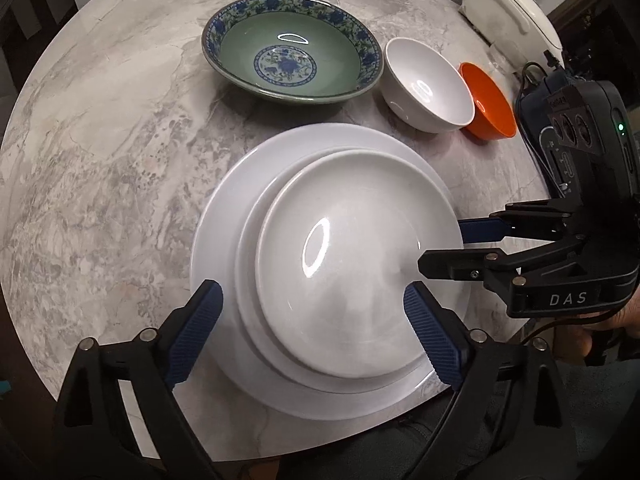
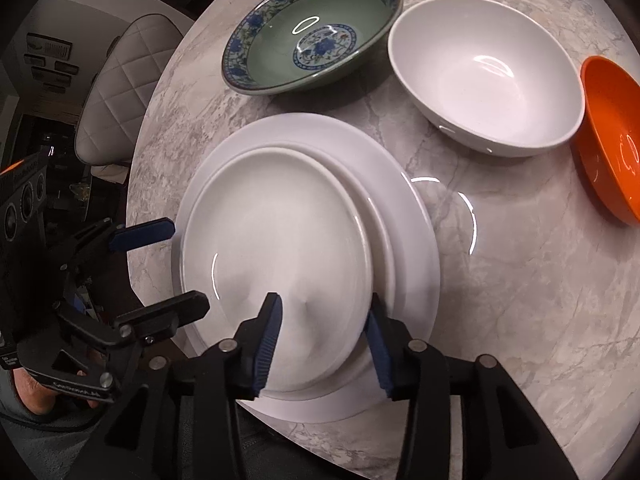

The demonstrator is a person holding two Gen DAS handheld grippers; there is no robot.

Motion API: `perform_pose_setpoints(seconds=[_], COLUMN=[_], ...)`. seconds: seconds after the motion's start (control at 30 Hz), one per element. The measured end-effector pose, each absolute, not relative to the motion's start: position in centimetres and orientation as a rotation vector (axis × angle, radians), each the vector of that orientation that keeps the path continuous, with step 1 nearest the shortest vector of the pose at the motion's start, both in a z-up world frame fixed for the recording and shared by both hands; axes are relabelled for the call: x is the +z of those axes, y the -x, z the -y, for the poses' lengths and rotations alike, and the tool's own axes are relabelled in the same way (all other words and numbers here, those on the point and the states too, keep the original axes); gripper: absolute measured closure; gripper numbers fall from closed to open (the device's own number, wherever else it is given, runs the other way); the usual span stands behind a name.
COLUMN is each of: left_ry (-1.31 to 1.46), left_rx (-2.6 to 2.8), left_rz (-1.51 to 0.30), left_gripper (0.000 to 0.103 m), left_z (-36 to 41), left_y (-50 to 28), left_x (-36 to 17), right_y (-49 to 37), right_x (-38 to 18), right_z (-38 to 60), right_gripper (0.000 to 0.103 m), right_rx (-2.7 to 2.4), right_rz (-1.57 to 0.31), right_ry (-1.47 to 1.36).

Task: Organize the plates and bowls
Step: 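Move both tools to the blue-patterned green bowl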

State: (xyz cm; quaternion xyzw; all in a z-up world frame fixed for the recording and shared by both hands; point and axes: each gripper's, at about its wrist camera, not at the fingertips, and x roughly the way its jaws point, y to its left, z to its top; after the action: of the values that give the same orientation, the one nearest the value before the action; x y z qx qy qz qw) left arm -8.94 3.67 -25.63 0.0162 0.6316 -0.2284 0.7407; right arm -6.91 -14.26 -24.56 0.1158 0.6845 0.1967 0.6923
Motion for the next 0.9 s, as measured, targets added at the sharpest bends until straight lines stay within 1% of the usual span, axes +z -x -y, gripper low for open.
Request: perform_pose_setpoints(seconds=[0.03,0.2,0.33,0.4,0.5,0.63,0.73,0.9], left_ry=[-0.031,-0.020,0.024,0.046,0.072,0.138,0.209,0.243], left_rx=[-0.497,-0.476,-0.428,-0.396,-0.339,-0.283,-0.265,-0.306], left_rz=[-1.379,-1.345,-1.313,-1.302,-1.293,-1.287,-1.289,-1.324], left_gripper=[0.011,0.011,0.011,0.009,0.008,0.008,0.008,0.008], left_z=[-3.9,-4.9,-6.7,-8.0,-9.9,-12.3,-13.3,-11.4], left_y=[8.8,7.9,5.8,4.2,1.5,-2.3,-4.5,-6.2], left_x=[-25.3,-23.5,-22.1,-21.8,-21.8,-22.0,-22.4,-23.9], right_y=[6.9,6.7,5.7,4.6,2.0,-2.4,-5.9,-10.3], right_x=[-24.4,-23.5,-21.0,-19.5,-17.3,-15.6,-15.5,-17.6], right_z=[14.2,15.3,17.1,18.4,20.3,22.0,22.6,21.1], right_gripper=[0.052,0.051,0.050,0.048,0.046,0.046,0.046,0.046], right_rx=[0.440,0.438,0.430,0.429,0.436,0.442,0.476,0.516], right_rz=[-1.525,-1.509,-1.453,-1.413,-1.346,-1.297,-1.294,-1.361], right_ry=[-0.259,-0.278,-0.300,-0.321,-0.338,-0.341,-0.371,-0.352])
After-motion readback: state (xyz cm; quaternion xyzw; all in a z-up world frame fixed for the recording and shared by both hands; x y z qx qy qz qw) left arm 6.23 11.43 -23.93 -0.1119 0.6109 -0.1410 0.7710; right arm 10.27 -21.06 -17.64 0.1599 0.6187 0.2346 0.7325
